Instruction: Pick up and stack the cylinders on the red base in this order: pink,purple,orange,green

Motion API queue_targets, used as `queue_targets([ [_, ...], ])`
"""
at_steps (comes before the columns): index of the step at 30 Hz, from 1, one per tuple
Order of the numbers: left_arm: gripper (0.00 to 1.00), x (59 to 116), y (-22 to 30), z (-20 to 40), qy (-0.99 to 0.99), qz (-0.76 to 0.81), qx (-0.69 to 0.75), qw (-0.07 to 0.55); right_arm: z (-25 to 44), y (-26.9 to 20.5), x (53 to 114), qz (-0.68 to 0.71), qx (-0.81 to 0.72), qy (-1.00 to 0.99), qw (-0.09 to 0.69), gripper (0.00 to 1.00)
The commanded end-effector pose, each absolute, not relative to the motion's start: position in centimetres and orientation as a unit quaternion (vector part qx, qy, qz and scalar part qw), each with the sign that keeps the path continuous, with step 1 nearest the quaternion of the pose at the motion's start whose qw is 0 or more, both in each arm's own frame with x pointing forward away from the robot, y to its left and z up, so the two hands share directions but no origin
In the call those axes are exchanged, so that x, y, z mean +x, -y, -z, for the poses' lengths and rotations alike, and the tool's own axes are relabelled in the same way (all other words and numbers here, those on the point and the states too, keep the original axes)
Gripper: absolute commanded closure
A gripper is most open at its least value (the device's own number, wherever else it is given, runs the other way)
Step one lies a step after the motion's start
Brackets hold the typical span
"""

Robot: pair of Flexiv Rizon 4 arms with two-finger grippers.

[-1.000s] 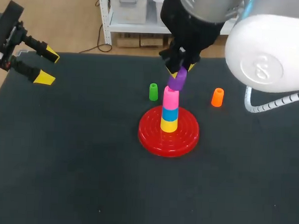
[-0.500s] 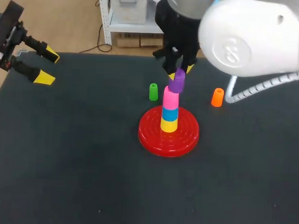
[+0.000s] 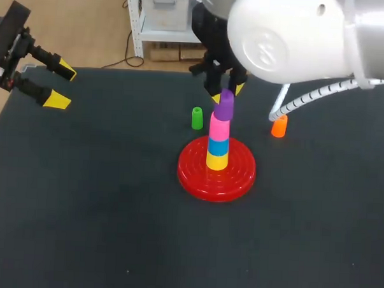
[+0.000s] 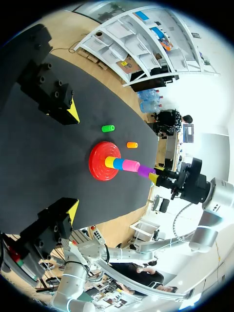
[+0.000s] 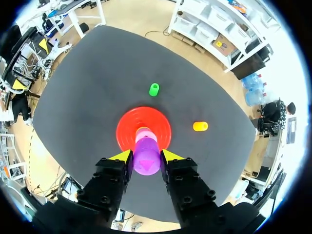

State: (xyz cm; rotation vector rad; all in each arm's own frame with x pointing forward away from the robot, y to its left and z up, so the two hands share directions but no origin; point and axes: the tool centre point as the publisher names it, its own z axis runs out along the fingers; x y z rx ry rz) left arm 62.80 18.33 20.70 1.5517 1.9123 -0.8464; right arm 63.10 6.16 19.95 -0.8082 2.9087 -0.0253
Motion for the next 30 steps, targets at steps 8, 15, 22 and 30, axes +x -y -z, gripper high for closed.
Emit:
queue_targets([
  [8,0.00,62.8,-18.4,-20.6,-0.707,0.313,0.575,0.267,-19.5,-6.5,63.5,0.006,-0.259,-0.965,0.044,1.00],
  [15,0.00,62.8,-18.4,-20.6,-0.707,0.313,0.575,0.267,-18.8,-6.1,63.7,0.009,-0.247,-0.968,0.034,1.00],
  [22,0.00,62.8,-18.4,-20.6,-0.707,0.313,0.575,0.267,-18.7,-6.4,63.8,0.004,-0.243,-0.970,0.031,1.00],
  [30,0.00,62.8,-18.4,-20.6,-0.707,0.313,0.575,0.267,-17.5,-6.5,63.7,0.008,-0.242,-0.970,0.010,1.00],
])
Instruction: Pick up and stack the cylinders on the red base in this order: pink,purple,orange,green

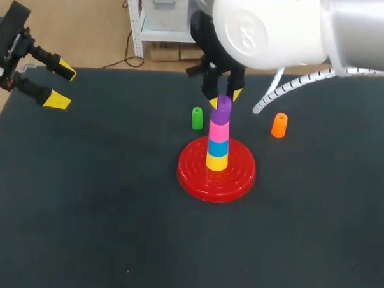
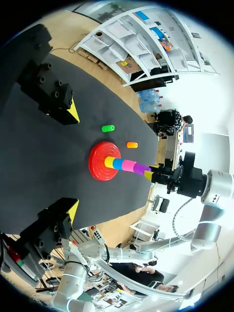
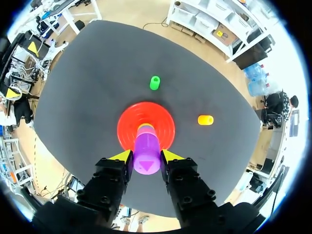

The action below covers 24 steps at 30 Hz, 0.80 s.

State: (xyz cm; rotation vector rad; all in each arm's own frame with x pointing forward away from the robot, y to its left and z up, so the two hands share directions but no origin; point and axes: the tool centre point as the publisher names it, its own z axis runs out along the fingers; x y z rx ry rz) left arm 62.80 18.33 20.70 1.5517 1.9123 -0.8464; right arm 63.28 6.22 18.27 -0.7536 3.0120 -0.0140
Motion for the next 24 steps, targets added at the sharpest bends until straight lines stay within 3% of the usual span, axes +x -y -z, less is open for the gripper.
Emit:
queue_targets([
  [1,0.00,62.8,-18.4,-20.6,-0.707,0.313,0.575,0.267,-17.3,-6.4,63.7,0.008,-0.242,-0.970,0.008,1.00],
  [24,0.00,62.8,-18.4,-20.6,-0.707,0.313,0.575,0.267,-18.2,-6.3,65.3,-0.008,-0.267,-0.963,-0.024,1.00],
])
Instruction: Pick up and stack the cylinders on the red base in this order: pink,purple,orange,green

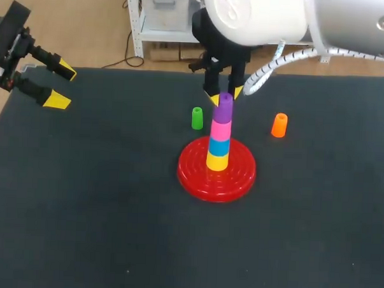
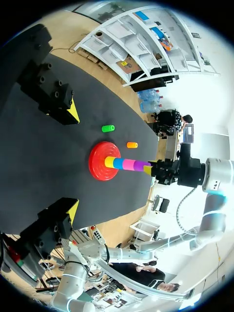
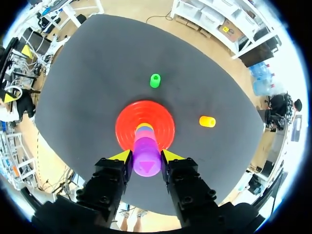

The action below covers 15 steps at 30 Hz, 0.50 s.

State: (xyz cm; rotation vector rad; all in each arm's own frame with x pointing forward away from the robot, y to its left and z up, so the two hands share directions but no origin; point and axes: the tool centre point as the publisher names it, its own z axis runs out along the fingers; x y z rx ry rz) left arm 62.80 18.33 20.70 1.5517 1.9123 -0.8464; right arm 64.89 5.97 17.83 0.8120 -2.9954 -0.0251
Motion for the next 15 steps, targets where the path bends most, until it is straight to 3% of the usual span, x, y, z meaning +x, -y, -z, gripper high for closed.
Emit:
queue_targets([
  [1,0.00,62.8,-18.4,-20.6,-0.707,0.313,0.575,0.267,-18.3,-6.5,65.3,0.005,0.270,0.963,0.022,1.00],
  [9,0.00,62.8,-18.4,-20.6,-0.707,0.313,0.575,0.267,-17.4,-6.6,65.2,-0.006,0.276,0.961,0.026,1.00],
  [10,0.00,62.8,-18.4,-20.6,-0.707,0.313,0.575,0.267,-17.5,-6.6,65.2,-0.006,0.276,0.961,0.026,0.79],
  [12,0.00,62.8,-18.4,-20.6,-0.707,0.313,0.575,0.267,-17.8,-6.5,65.0,-0.002,0.281,0.959,0.020,0.00],
  [15,0.00,62.8,-18.4,-20.6,-0.707,0.313,0.575,0.267,-18.8,-6.1,65.1,0.017,0.276,0.961,0.010,0.00],
])
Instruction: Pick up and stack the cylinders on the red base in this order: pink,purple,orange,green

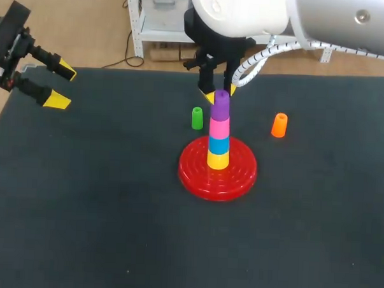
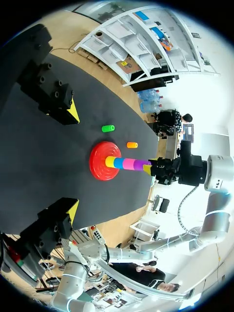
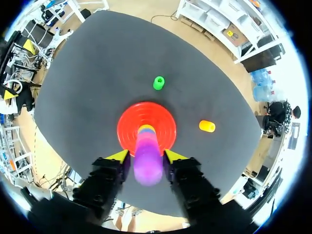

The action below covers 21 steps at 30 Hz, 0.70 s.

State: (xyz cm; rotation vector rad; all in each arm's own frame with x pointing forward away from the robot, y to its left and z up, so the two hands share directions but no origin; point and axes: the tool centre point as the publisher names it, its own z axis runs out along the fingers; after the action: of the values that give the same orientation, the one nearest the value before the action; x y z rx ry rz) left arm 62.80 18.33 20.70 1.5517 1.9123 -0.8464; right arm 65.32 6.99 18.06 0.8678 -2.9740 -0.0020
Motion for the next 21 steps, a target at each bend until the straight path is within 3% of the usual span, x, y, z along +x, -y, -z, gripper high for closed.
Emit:
queue_targets([
  [1,0.00,62.8,-18.4,-20.6,-0.707,0.313,0.575,0.267,-19.2,-6.0,65.3,0.025,0.272,0.962,0.009,0.00],
  [13,0.00,62.8,-18.4,-20.6,-0.707,0.313,0.575,0.267,-23.2,-3.7,72.1,0.028,0.205,0.976,-0.075,0.00],
  [21,0.00,62.8,-18.4,-20.6,-0.707,0.313,0.575,0.267,-22.3,-1.0,76.8,0.024,0.193,0.978,-0.072,0.00],
])
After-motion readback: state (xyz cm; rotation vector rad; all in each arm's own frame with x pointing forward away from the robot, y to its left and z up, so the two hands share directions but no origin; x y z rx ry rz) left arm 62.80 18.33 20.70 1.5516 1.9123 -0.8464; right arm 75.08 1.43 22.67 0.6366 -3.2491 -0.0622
